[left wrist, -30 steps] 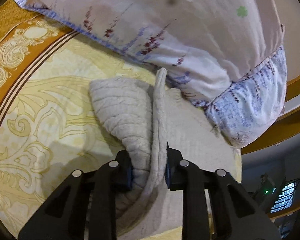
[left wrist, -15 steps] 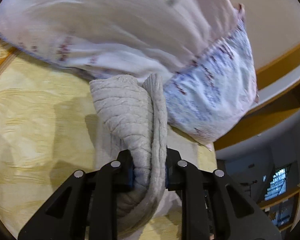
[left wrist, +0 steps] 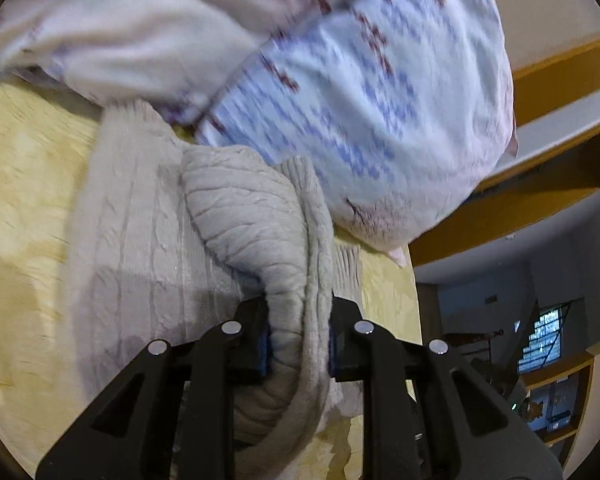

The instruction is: Fold small clothes

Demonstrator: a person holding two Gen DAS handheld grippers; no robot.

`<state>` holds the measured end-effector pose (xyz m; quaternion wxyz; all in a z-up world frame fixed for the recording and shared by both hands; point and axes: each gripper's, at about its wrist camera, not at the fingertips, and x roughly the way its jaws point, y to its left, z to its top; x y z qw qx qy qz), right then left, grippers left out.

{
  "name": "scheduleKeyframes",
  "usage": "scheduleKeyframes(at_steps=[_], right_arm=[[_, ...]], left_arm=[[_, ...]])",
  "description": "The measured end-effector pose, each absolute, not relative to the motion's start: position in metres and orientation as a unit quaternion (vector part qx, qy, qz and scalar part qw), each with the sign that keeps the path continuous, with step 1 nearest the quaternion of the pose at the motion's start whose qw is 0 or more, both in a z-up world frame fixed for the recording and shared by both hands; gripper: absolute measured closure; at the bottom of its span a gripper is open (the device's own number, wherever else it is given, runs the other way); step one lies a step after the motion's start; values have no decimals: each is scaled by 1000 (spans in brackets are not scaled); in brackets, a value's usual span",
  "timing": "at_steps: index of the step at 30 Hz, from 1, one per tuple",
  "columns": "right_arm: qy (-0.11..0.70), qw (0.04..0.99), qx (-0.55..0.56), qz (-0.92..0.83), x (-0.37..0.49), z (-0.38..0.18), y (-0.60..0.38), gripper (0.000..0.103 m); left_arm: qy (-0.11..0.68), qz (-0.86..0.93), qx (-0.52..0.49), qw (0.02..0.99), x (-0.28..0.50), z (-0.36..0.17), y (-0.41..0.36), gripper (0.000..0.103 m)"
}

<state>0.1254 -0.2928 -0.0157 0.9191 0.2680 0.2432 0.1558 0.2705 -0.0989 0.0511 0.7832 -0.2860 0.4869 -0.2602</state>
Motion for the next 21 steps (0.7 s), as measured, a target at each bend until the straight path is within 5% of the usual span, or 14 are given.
scheduleKeyframes(at_steps=[8,12,16,21], right_arm=[[260,869,366,209,137,-30,-327,9],[282,859,372,212,148,-33,-328,9],[304,862,354,197,160,-30,-324,18],[334,865,335,167,180,-32,-317,26]], left_arm=[[524,-348,-303,716,275,28,-154,74],[505,-356,-294,730,266,41,-137,51],[453,-298,-190,819,249,74,-105,29],[453,-200,-83,865,250,71,-87,26]])
